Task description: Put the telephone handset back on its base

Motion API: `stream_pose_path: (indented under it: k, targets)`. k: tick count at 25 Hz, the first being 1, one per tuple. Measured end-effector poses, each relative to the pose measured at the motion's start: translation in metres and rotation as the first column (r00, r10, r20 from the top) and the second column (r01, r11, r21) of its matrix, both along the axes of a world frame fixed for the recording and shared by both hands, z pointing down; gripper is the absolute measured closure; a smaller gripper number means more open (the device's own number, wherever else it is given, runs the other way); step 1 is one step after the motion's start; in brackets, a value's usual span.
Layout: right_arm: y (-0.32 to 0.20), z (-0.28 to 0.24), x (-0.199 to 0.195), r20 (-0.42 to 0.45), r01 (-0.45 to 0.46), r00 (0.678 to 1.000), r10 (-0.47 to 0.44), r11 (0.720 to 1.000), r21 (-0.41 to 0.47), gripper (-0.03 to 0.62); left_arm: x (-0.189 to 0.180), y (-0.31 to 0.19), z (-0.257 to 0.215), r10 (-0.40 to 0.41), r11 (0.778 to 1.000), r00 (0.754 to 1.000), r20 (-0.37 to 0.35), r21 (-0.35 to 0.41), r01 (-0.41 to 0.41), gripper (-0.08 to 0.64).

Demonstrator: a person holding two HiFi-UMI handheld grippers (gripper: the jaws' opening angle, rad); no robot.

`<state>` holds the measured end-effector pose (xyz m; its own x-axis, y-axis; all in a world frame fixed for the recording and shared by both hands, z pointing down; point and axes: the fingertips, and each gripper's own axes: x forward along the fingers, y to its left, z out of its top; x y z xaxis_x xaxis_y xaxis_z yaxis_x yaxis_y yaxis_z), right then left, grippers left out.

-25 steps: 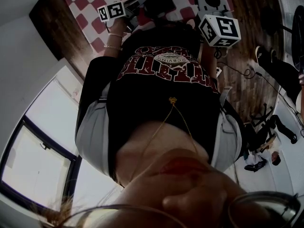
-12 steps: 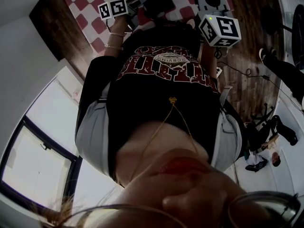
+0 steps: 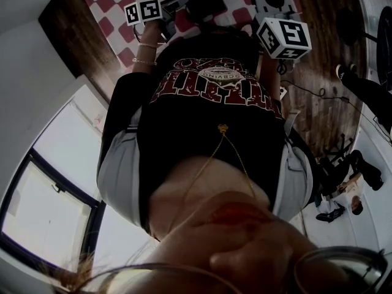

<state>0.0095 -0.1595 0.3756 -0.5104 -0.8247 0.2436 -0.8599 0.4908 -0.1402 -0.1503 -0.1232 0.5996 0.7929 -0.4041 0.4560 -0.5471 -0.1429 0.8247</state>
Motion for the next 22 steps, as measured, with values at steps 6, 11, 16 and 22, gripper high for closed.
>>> stream_pose_path:
  k: [6, 11, 16, 22]
  targets:
    - [0.0000, -0.0001, -0.0025, 0.000, 0.005, 1.000, -0.005, 1.000, 0.001, 0.572, -0.0019, 0.0017, 0.0042, 0.002, 1.000, 1.000, 0.020, 0.000, -0.002, 0.472]
    - [0.0003, 0.0005, -0.0012, -0.003, 0.003, 1.000, -0.003, 1.000, -0.003, 0.572, -0.0011, 0.0003, 0.0041, 0.001, 1.000, 1.000, 0.025, 0.008, -0.001, 0.472]
    - [0.0011, 0.0028, -0.0005, -0.006, 0.001, 1.000, -0.001, 1.000, -0.011, 0.572, -0.0001, -0.0002, 0.0040, 0.009, 1.000, 1.000, 0.022, 0.013, -0.009, 0.472]
    - [0.0026, 0.0061, 0.0004, -0.012, 0.000, 1.000, 0.000, 1.000, -0.019, 0.572, 0.0016, -0.0003, 0.0042, 0.027, 0.999, 0.998, 0.054, 0.021, -0.029, 0.471]
